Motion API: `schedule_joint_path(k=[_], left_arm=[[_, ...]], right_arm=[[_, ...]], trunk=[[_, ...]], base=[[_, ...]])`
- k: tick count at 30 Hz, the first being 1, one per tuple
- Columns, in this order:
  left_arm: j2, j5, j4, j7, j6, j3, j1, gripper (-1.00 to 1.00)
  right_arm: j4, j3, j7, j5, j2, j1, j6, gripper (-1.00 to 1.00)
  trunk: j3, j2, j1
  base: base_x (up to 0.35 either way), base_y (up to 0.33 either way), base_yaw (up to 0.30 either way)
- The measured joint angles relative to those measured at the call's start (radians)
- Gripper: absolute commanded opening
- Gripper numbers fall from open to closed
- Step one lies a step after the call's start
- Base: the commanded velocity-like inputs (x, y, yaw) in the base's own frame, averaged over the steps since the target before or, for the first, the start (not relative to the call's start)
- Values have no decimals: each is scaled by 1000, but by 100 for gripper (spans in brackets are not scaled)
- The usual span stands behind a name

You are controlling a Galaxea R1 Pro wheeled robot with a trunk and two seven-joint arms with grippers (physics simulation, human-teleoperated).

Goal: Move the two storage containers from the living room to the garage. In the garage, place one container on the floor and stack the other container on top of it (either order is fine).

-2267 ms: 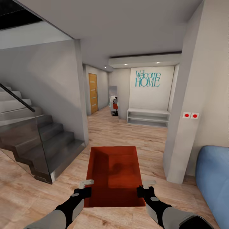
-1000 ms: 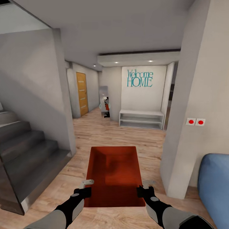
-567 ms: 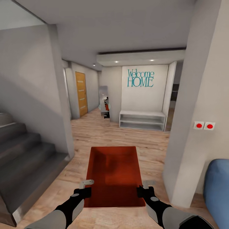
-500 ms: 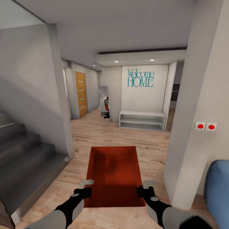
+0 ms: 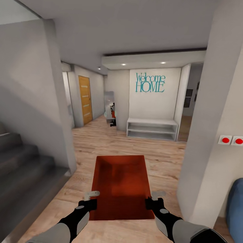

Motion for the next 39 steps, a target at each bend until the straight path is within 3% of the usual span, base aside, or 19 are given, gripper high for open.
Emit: schedule_joint_path(k=[39], left_arm=[[-5, -4, 13, 1, -14, 10, 0, -100]], right_arm=[[0, 8, 4, -3, -4, 0, 0, -100]], trunk=[[0, 0, 0]], base=[[322, 0, 0]])
